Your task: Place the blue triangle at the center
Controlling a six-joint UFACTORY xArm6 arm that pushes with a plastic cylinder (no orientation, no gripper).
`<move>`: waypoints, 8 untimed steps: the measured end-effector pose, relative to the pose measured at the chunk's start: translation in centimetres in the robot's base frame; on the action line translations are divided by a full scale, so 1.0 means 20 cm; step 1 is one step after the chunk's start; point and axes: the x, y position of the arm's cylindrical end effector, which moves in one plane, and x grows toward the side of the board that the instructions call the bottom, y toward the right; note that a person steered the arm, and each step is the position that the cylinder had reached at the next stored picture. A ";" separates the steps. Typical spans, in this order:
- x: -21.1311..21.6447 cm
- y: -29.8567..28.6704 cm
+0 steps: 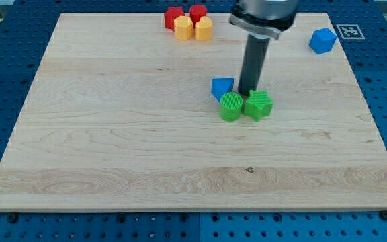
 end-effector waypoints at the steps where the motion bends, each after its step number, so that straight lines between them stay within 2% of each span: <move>1: 0.04 -0.07; 5: 0.05 -0.41; 6: 0.03 -0.32; 8: -0.29 -0.04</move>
